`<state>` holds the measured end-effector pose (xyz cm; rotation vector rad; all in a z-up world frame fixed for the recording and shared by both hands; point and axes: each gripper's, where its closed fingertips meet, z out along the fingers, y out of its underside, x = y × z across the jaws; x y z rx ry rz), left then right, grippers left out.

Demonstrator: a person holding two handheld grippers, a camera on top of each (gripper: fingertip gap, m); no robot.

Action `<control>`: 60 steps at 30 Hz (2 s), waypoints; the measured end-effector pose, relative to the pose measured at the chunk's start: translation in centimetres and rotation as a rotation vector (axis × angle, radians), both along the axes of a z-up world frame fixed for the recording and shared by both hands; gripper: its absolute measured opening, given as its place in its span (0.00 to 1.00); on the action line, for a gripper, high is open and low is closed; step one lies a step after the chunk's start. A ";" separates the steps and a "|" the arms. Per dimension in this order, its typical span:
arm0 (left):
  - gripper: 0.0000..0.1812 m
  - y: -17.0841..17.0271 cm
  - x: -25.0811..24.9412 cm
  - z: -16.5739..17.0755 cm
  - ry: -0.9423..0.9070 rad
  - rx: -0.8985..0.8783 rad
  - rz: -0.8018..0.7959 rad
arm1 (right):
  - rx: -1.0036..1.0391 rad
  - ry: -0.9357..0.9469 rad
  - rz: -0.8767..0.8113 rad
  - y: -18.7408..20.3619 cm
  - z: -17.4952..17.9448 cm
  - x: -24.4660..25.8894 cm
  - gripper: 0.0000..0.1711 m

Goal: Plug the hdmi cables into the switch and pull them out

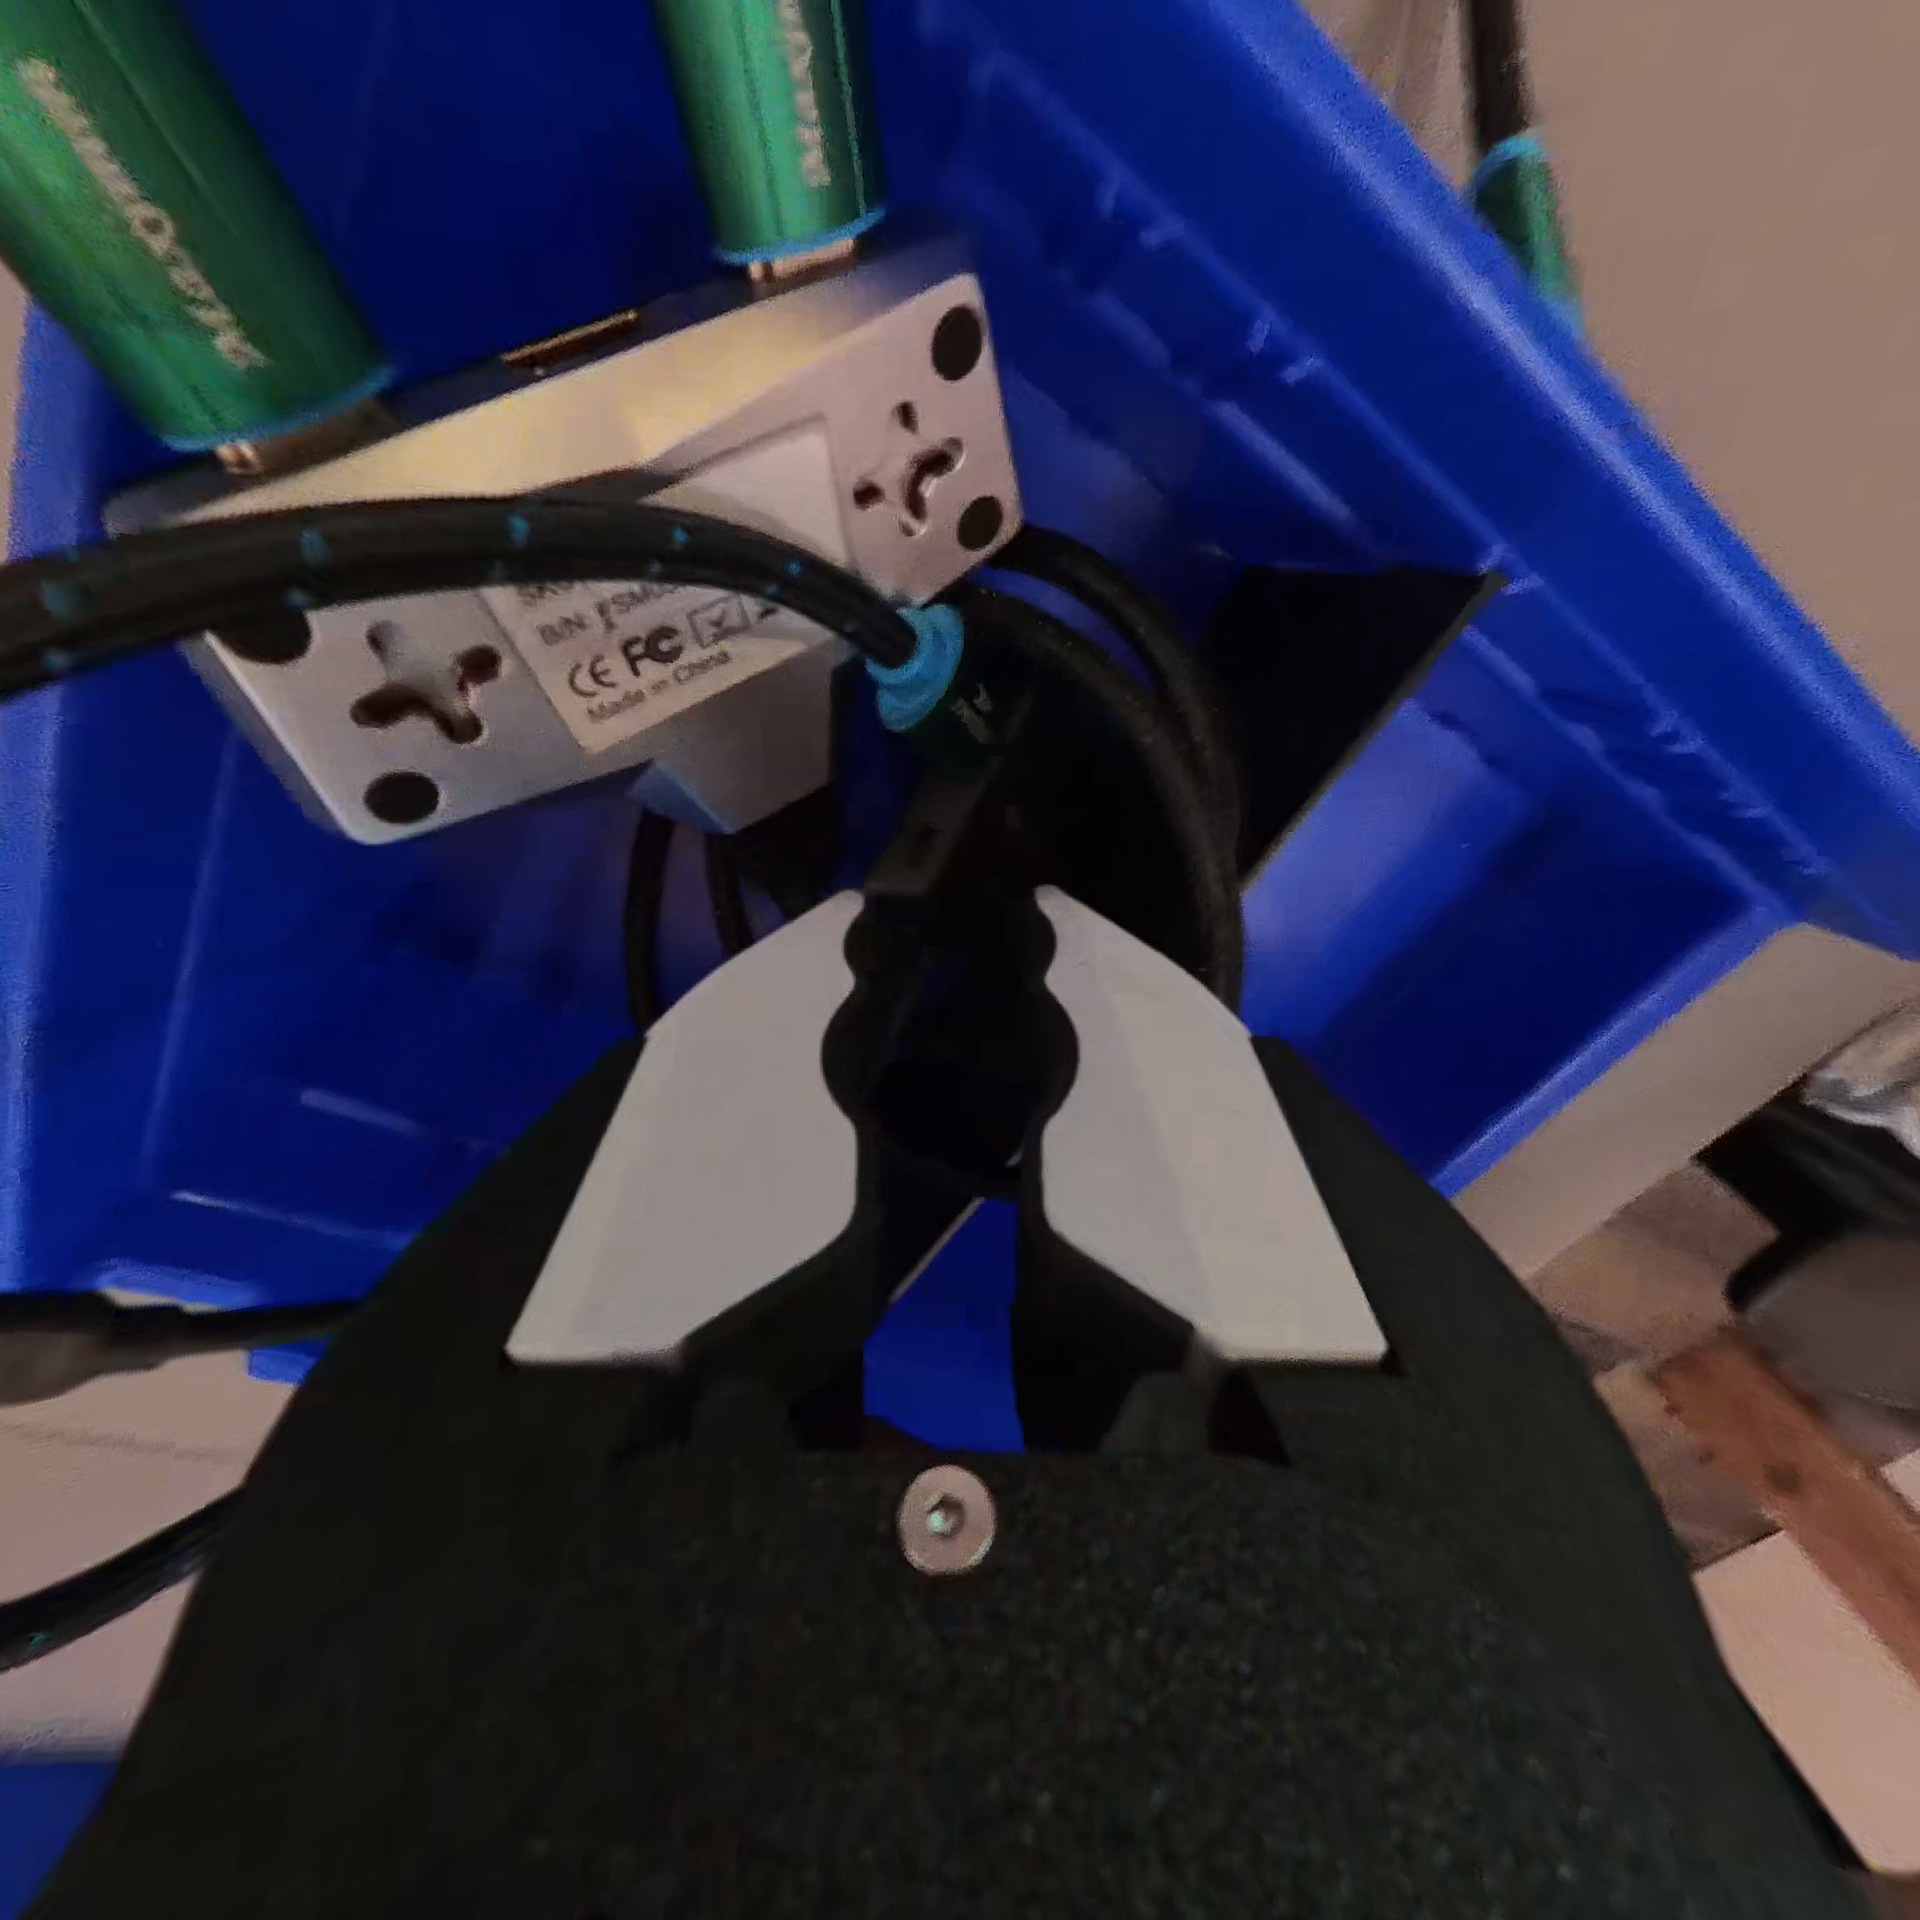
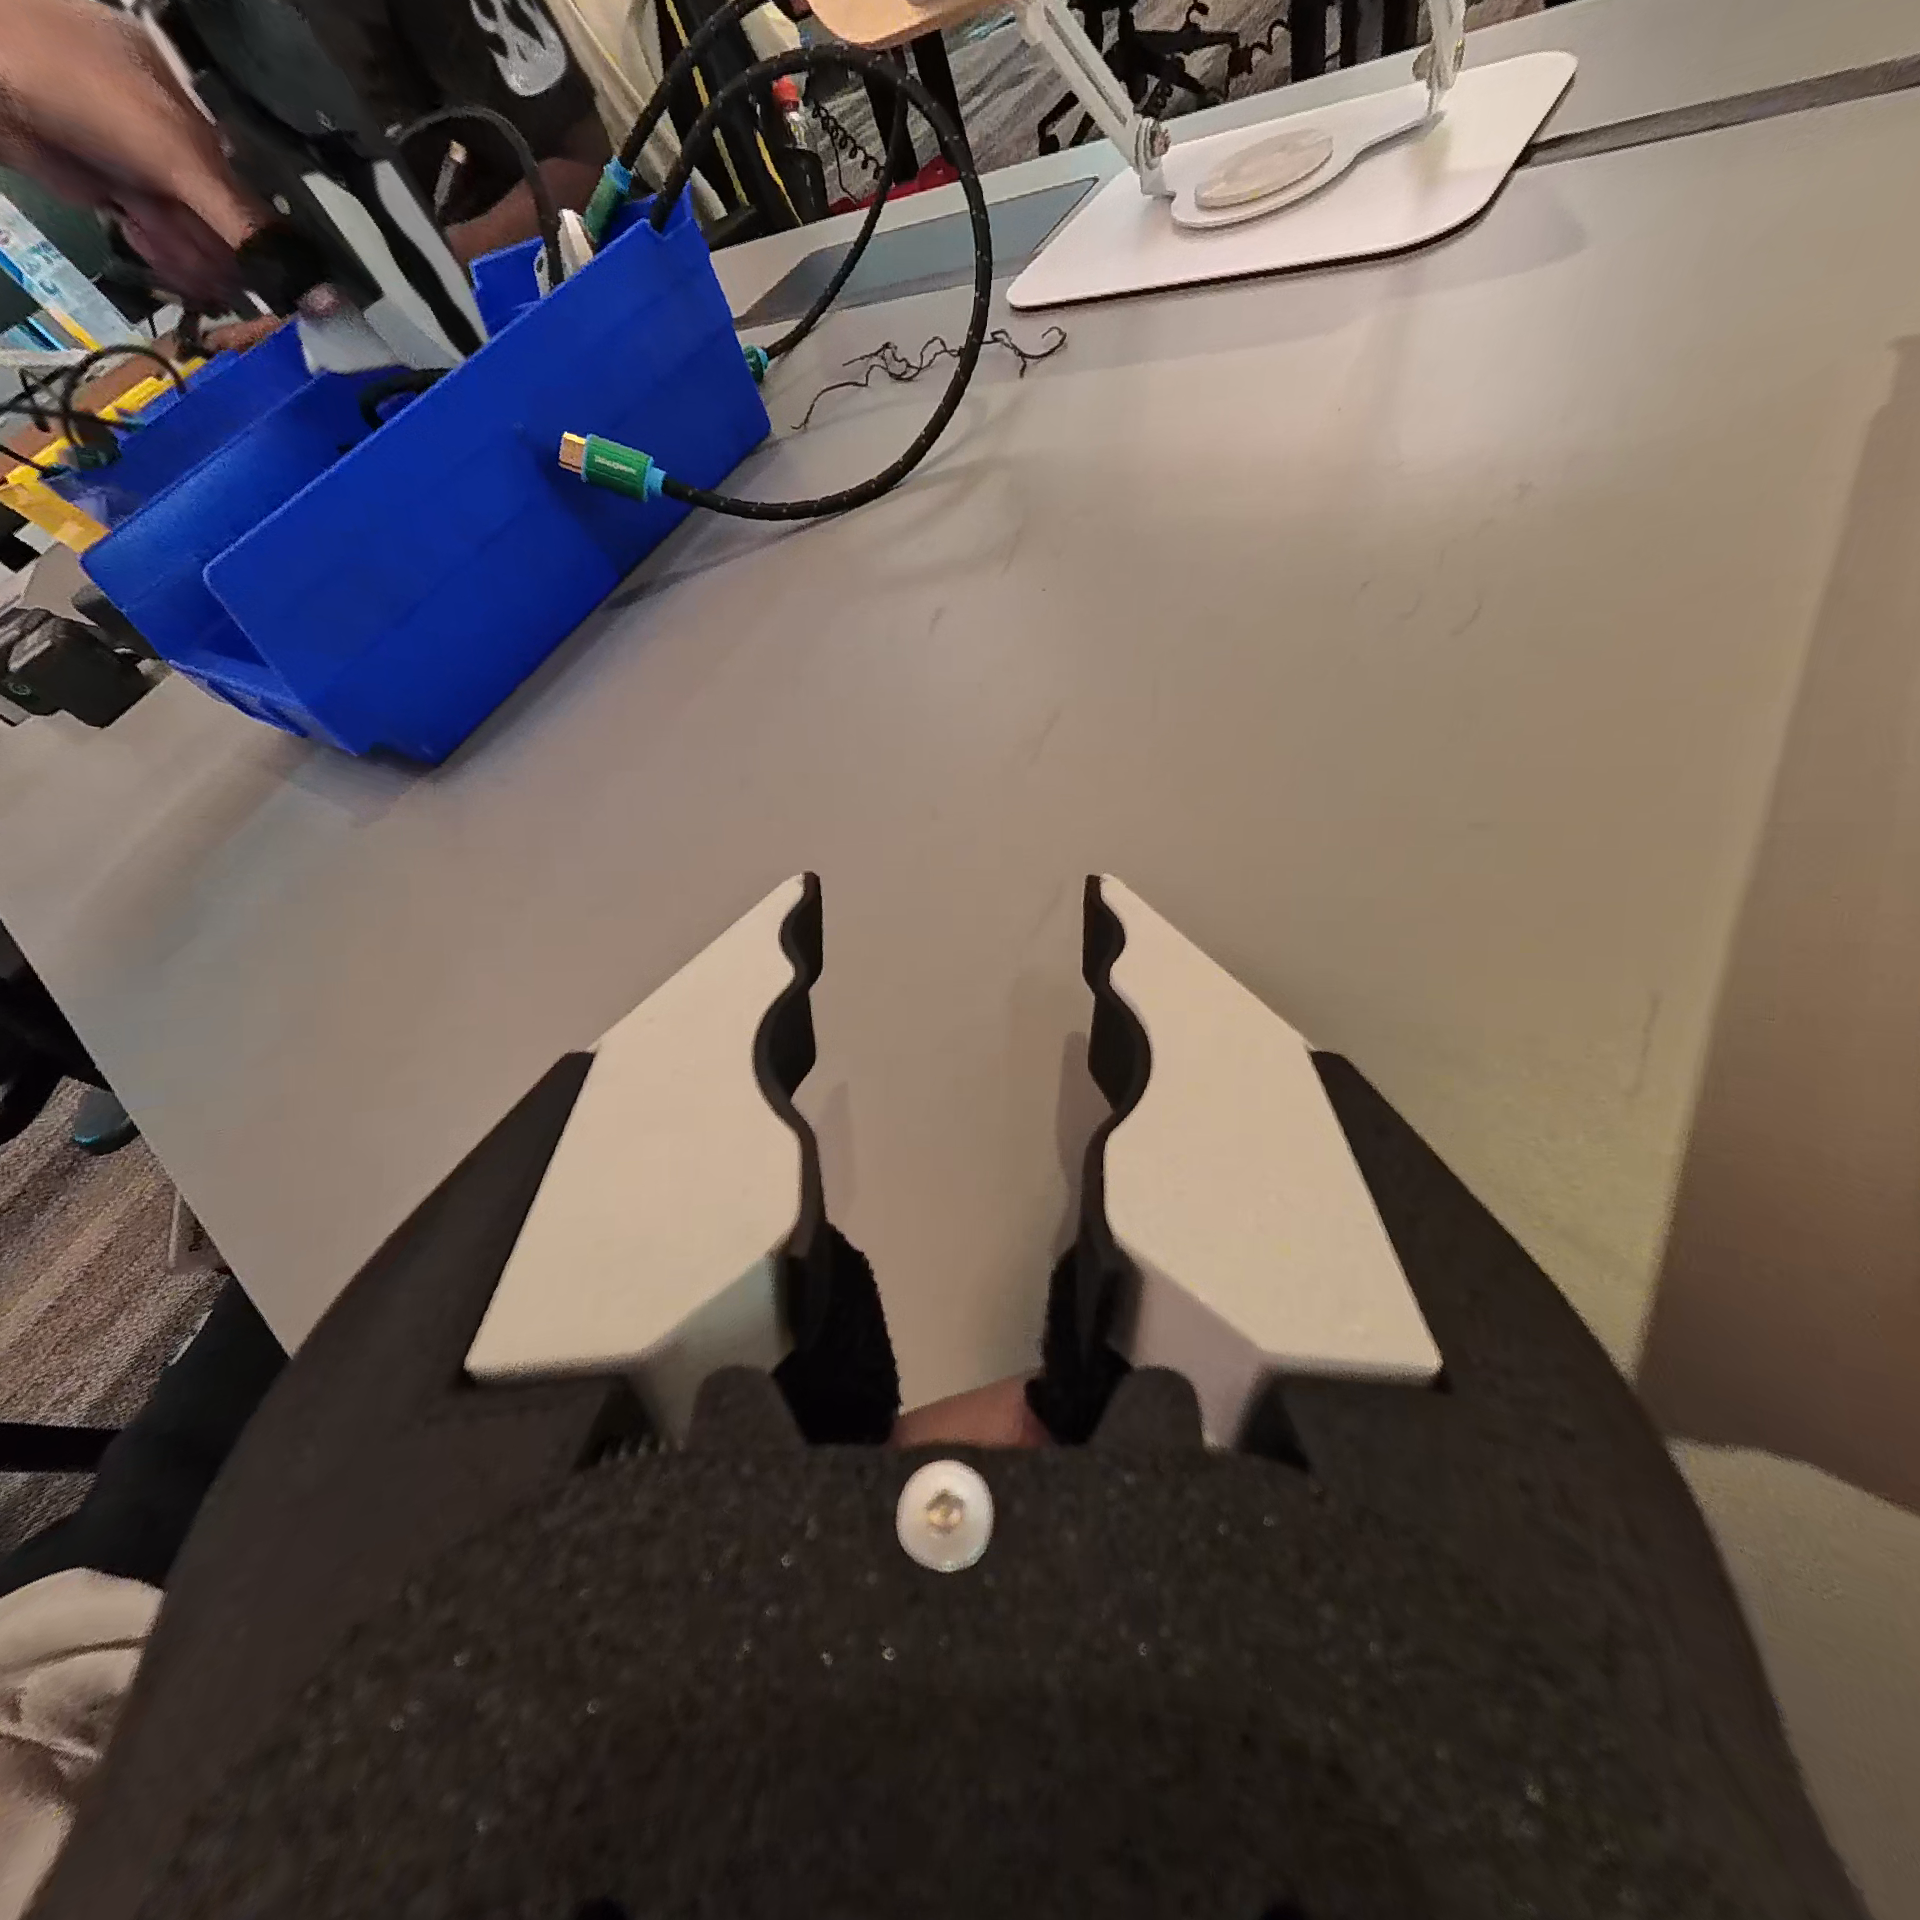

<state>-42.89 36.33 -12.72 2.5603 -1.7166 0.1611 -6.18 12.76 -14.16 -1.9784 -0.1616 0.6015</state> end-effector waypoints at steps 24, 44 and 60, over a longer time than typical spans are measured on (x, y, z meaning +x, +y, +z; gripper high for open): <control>0.09 1.4 -2.9 8.6 -0.116 0.520 -0.209 | -0.008 0.016 0.022 -0.3 0.0 -0.3 0.29; 0.08 -21.4 21.4 12.3 -0.592 1.012 -0.844 | 0.668 -0.320 0.548 1.5 13.4 -11.7 0.24; 0.20 -22.8 24.2 5.5 -1.111 0.644 0.166 | 0.817 -0.989 0.389 4.4 5.0 -10.1 0.07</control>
